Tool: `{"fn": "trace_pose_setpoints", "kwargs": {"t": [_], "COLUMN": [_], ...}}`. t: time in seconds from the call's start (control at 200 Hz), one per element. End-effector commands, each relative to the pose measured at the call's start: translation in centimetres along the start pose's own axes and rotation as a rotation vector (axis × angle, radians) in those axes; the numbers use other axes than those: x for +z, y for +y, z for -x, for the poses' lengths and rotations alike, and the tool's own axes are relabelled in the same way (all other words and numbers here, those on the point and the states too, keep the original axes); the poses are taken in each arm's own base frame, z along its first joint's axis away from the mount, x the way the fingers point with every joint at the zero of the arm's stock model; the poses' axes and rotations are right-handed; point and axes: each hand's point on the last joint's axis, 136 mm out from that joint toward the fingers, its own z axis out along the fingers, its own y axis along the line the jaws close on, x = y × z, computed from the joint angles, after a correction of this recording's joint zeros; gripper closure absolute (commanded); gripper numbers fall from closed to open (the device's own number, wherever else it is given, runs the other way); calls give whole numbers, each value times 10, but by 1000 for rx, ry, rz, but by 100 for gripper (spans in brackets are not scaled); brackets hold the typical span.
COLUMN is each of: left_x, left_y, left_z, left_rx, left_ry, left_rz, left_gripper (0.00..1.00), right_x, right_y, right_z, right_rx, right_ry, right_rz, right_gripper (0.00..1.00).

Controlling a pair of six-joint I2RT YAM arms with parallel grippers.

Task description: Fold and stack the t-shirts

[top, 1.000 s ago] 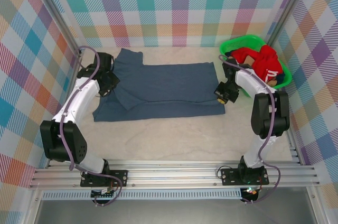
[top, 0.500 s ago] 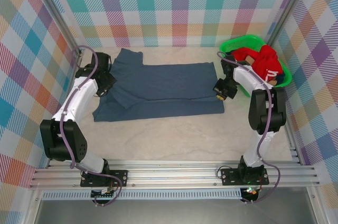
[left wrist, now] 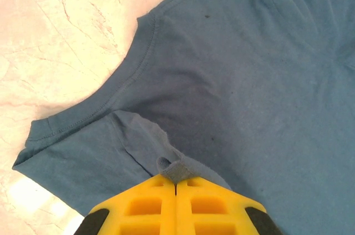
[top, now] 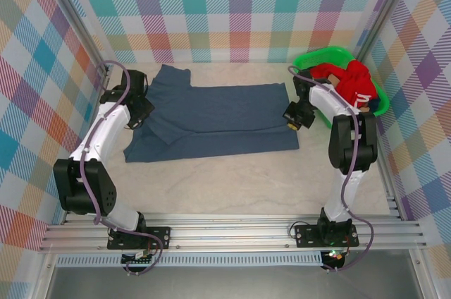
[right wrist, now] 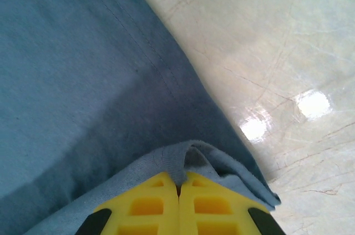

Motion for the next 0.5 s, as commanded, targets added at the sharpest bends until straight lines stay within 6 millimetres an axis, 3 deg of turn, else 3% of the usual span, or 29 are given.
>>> {"fn": "trace_pose_setpoints", "kwargs": {"t": [0.0, 0.5], "left_x": [8, 41], "left_y": [0, -16], "left_z": [11, 28], "left_rx": [-6, 5], "left_ry": [-21, -14], "left_rz": [6, 48], "left_gripper": [100, 100], "right_x": [-1, 11], "right_y": [-2, 7], "right_z": [7, 20], "right_rx": [-8, 1], "right_ry": [-6, 5], "right_rz": [-25, -39], "right_gripper": [100, 100]}}
